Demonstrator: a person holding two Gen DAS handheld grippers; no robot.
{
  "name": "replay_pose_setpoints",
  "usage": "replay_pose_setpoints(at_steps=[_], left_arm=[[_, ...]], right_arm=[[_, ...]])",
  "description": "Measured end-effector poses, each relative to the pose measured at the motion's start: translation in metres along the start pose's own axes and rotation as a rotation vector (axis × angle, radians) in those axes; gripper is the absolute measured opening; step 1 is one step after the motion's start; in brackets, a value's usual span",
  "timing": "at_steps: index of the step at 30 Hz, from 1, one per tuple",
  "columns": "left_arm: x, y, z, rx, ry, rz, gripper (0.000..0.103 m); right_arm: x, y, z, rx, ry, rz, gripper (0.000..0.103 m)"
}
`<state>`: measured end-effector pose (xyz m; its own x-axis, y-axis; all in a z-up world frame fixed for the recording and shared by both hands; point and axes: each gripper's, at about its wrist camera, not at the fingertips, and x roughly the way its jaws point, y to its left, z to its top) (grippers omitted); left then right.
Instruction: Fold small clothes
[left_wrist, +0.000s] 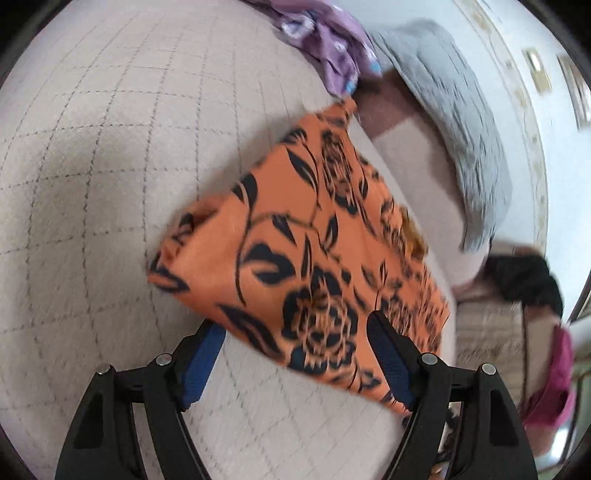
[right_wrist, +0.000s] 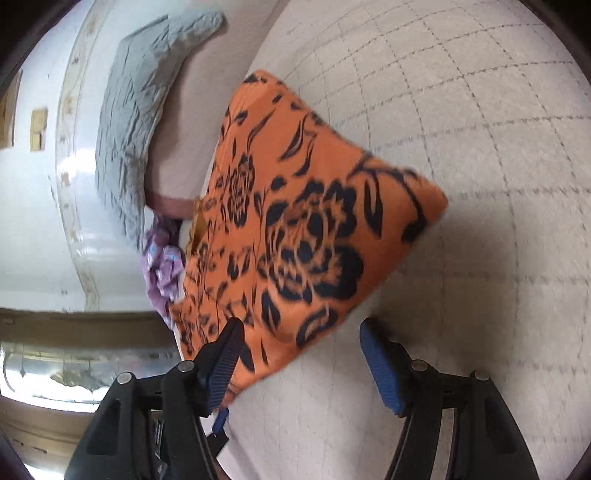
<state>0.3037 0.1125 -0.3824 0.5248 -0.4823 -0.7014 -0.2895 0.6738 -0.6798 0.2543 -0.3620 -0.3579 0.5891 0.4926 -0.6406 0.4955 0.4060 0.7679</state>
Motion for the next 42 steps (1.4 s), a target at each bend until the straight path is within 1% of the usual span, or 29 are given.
replay_pose_setpoints(at_steps=[3, 5, 6, 7, 8, 9, 10, 12, 13, 15, 17, 19, 23, 25, 27, 29, 31, 32, 33, 34, 35, 37, 39, 40, 41, 42], left_arm=[[-0.002, 0.008, 0.004, -0.063, -0.062, -0.045, 0.078], [-0.002, 0.008, 0.004, -0.068, -0.1, -0.054, 0.077], [0.0, 0.006, 0.004, -0.057, -0.118, -0.047, 0.069], [0.002, 0.004, 0.004, -0.036, -0.129, -0.026, 0.058], [0.004, 0.004, 0.005, -0.021, -0.135, -0.012, 0.051], [0.004, 0.006, 0.006, -0.013, -0.142, 0.0, 0.042], [0.007, 0.007, 0.007, -0.012, -0.146, 0.007, 0.037], [0.01, 0.008, 0.009, -0.016, -0.151, 0.004, 0.031], [0.01, 0.007, 0.01, -0.011, -0.155, 0.005, 0.028], [0.007, 0.002, 0.009, 0.016, -0.167, 0.011, 0.024], [-0.001, -0.004, 0.008, 0.052, -0.186, 0.011, 0.023], [-0.012, -0.013, 0.006, 0.089, -0.198, 0.015, 0.022], [-0.031, -0.022, -0.004, 0.126, -0.203, 0.006, 0.022], [-0.042, -0.026, -0.016, 0.16, -0.187, 0.015, 0.022], [-0.049, -0.028, -0.029, 0.193, -0.176, 0.026, 0.022], [-0.051, -0.025, -0.043, 0.22, -0.145, 0.043, 0.022], [-0.044, -0.016, -0.053, 0.246, -0.09, 0.089, 0.024], [-0.041, -0.012, -0.055, 0.255, -0.072, 0.105, 0.025], [-0.039, -0.005, -0.055, 0.261, -0.043, 0.125, 0.029], [-0.039, -0.002, -0.053, 0.258, -0.026, 0.128, 0.033], [-0.042, 0.001, -0.05, 0.243, -0.008, 0.118, 0.033], [-0.054, 0.009, -0.041, 0.188, 0.014, 0.08, 0.034], [-0.063, 0.007, -0.038, 0.177, 0.015, 0.096, 0.036], [-0.069, 0.004, -0.036, 0.189, 0.005, 0.113, 0.036], [-0.073, 0.0, -0.036, 0.211, -0.002, 0.132, 0.036], [-0.076, -0.003, -0.037, 0.225, -0.005, 0.148, 0.036]], right_arm=[[-0.003, -0.001, 0.012, 0.005, -0.077, 0.02, 0.069], [-0.002, -0.004, 0.019, 0.028, -0.093, 0.043, 0.069], [-0.001, -0.005, 0.023, 0.04, -0.105, 0.06, 0.069], [0.0, -0.005, 0.026, 0.042, -0.116, 0.071, 0.069], [0.002, -0.004, 0.029, 0.038, -0.126, 0.075, 0.069], [0.005, -0.002, 0.031, 0.028, -0.133, 0.07, 0.069], [0.007, 0.001, 0.033, 0.011, -0.138, 0.065, 0.067], [0.014, 0.009, 0.035, -0.039, -0.157, 0.023, 0.047], [0.018, 0.011, 0.036, -0.062, -0.16, -0.008, 0.032], [0.023, 0.014, 0.036, -0.06, -0.168, -0.018, 0.029], [0.017, 0.023, 0.035, -0.111, -0.189, -0.029, 0.024], [0.005, 0.042, 0.029, -0.2, -0.235, -0.02, 0.022], [-0.016, 0.059, 0.02, -0.278, -0.294, -0.007, 0.021], [-0.029, 0.057, 0.014, -0.284, -0.311, -0.009, 0.021], [-0.042, 0.046, 0.005, -0.257, -0.301, -0.015, 0.021], [-0.052, 0.034, 0.001, -0.219, -0.292, -0.025, 0.021], [-0.054, 0.02, -0.001, -0.194, -0.27, -0.049, 0.021], [-0.054, 0.011, 0.001, -0.175, -0.245, -0.065, 0.021], [-0.047, 0.003, 0.002, -0.15, -0.21, -0.077, 0.021], [-0.041, -0.002, 0.003, -0.138, -0.179, -0.093, 0.024], [-0.036, -0.006, 0.005, -0.119, -0.15, -0.128, 0.026], [-0.036, -0.014, 0.008, -0.069, -0.134, -0.105, 0.03], [-0.041, -0.021, 0.01, -0.014, -0.127, -0.061, 0.035], [-0.043, -0.024, 0.01, -0.003, -0.131, -0.05, 0.047], [-0.046, -0.027, 0.01, 0.011, -0.138, -0.042, 0.066], [-0.049, -0.029, 0.008, 0.029, -0.149, -0.031, 0.068]])
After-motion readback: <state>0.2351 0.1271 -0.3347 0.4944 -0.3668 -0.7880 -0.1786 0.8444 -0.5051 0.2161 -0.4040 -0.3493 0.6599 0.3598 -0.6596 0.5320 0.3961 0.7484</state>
